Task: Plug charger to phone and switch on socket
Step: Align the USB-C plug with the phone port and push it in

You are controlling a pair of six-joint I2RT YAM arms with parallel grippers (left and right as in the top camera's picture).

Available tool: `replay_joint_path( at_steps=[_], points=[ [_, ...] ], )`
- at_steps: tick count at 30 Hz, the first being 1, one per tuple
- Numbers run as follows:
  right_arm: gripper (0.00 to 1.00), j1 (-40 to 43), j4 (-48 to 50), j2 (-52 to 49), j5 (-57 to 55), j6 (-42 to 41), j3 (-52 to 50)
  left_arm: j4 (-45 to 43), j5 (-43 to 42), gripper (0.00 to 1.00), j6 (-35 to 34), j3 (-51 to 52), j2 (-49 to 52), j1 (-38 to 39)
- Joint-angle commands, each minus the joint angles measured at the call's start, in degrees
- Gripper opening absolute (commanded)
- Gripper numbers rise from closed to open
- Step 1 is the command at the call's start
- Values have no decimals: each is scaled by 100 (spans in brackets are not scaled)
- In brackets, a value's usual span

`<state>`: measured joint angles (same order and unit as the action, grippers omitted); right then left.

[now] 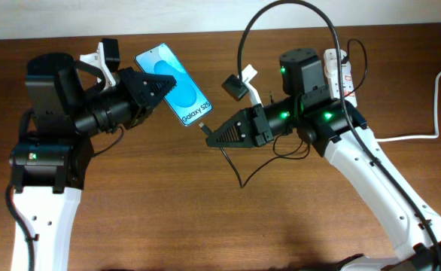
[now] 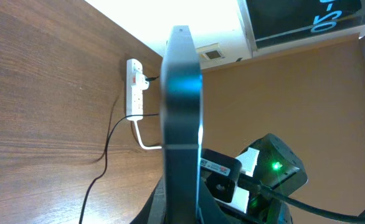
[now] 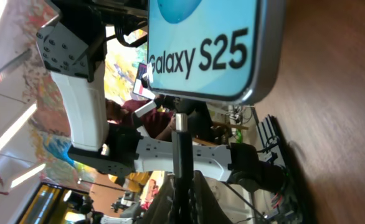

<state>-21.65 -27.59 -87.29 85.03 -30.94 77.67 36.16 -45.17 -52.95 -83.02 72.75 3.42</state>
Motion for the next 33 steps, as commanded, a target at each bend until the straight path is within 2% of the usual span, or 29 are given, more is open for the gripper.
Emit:
replay_joint_path(
  at_steps=[1, 14, 19, 27, 29, 33],
  points=[
    [4, 111, 17, -11, 199, -262, 66, -55, -48, 0, 50, -52, -44, 24],
    [4, 111, 46, -11, 170, -437, 66, -55, 164, 0, 50, -52, -44, 249],
    [4, 116, 557, -11, 92, -1010, 66, -55, 122, 0, 48, -52, -44, 249],
    [4, 105, 564, -26, -769, -1051, 66, -52, -11, 0, 48, -52, -44, 260],
    [4, 87, 640, -28, -774, -1235, 66, -52, -9, 0, 48, -52, -44, 262],
    [4, -181, 1394, -31, -994, -1906, 66, -48, -4, 0, 48, -52, -44, 424]
  ],
)
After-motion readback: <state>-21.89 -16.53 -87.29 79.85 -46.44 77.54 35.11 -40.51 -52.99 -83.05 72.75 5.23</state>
